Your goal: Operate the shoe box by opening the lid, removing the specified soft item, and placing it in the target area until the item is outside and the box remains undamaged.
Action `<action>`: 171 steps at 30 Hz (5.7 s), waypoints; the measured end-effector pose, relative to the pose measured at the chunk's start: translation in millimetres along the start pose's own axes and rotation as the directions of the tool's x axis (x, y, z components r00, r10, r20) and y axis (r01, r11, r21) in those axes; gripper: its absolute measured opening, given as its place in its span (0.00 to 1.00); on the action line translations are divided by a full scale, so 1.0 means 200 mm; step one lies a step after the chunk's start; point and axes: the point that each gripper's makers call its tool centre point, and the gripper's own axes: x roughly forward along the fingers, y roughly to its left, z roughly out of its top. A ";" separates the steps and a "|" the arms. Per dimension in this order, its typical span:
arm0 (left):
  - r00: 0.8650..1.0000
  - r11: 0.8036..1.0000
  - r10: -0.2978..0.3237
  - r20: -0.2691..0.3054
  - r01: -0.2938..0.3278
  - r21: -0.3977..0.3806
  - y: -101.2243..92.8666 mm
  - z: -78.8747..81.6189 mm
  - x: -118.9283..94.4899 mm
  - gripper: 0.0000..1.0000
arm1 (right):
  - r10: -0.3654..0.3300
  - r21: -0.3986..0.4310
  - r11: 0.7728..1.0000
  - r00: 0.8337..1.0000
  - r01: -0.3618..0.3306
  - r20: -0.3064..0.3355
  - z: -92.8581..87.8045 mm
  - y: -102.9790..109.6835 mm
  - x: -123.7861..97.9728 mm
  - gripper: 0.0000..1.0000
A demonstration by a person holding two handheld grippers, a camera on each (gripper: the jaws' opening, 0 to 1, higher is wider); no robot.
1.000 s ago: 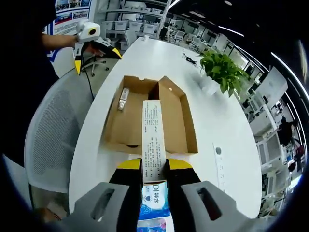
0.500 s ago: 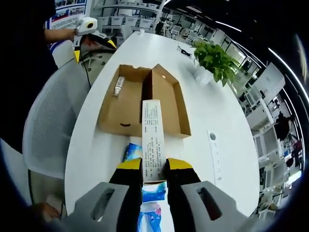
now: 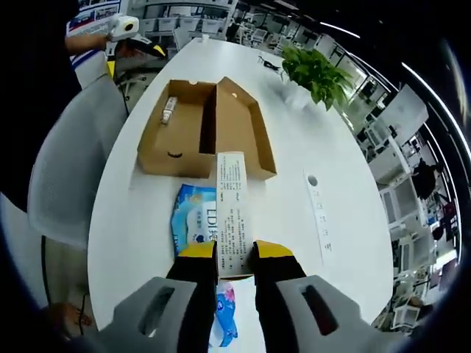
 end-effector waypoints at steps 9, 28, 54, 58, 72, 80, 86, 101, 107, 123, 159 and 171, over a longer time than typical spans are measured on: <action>1.000 1.000 0.011 -0.028 -0.011 -0.004 0.01 -0.03 0.01 1.00 | -0.011 0.025 1.000 0.999 0.012 -0.045 -0.20 -0.07 0.01 0.16; 0.996 1.000 0.015 -0.089 -0.015 0.000 0.04 -0.06 0.05 0.99 | 0.016 0.063 0.998 0.990 -0.007 -0.142 -0.55 -0.13 0.10 0.16; 0.986 1.000 0.017 -0.164 -0.020 -0.017 0.03 -0.12 0.12 0.98 | 0.068 0.092 0.995 0.972 -0.048 -0.224 -0.88 -0.17 0.26 0.16; 0.985 1.000 0.014 -0.173 -0.017 -0.016 0.02 -0.12 0.13 0.98 | 0.072 0.067 0.996 0.965 -0.057 -0.253 -0.93 -0.17 0.27 0.16; 0.982 1.000 0.007 -0.188 -0.011 -0.020 0.02 -0.14 0.14 0.98 | 0.088 0.034 0.996 0.947 -0.081 -0.308 -1.05 -0.14 0.29 0.17; 0.981 1.000 -0.003 -0.193 0.000 -0.016 0.00 -0.14 0.15 0.98 | 0.091 0.028 0.996 0.950 -0.086 -0.299 -1.05 -0.15 0.29 0.16; 0.981 1.000 -0.005 -0.196 0.002 -0.016 0.01 -0.15 0.15 0.98 | 0.098 0.021 0.995 0.949 -0.096 -0.300 -1.06 -0.15 0.29 0.17; 0.982 1.000 0.001 -0.187 -0.004 -0.016 0.02 -0.15 0.15 0.98 | 0.083 0.007 0.996 0.938 -0.086 -0.338 -1.06 -0.16 0.28 0.17; 0.983 1.000 0.002 -0.186 -0.005 -0.018 0.01 -0.14 0.15 0.98 | 0.063 0.011 0.998 0.937 -0.064 -0.343 -1.05 -0.17 0.27 0.21; 0.986 1.000 0.007 -0.167 -0.010 -0.013 0.03 -0.12 0.13 0.98 | -0.013 0.037 0.999 0.943 0.027 -0.332 -1.01 -0.23 0.20 0.38; 0.975 0.997 0.067 -0.213 -0.055 0.062 0.30 -0.08 0.06 0.93 | -0.220 0.324 0.916 0.971 0.238 -0.092 -0.49 -0.08 -0.06 0.70; 0.974 0.994 0.016 -0.228 0.008 0.105 0.34 0.03 0.10 0.93 | -0.284 0.397 0.875 0.958 0.279 -0.047 -0.34 0.07 -0.14 0.79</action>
